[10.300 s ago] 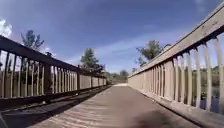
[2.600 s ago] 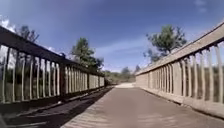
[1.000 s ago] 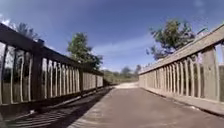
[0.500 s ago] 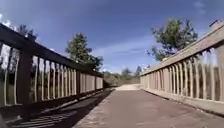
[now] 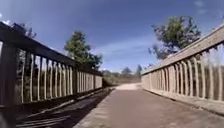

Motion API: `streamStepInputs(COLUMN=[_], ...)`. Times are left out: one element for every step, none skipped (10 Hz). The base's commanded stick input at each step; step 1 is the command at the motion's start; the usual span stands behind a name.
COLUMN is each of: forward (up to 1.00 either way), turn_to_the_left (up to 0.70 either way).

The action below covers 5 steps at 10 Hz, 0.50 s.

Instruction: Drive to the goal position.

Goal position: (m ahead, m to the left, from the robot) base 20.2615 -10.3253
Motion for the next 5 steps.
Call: streamStepInputs(forward=[0.50, 0.50, 0.50, 0.50, 0.50], turn_to_the_left=[0.00, 0.00, 0.00, 0.00, 0.00])
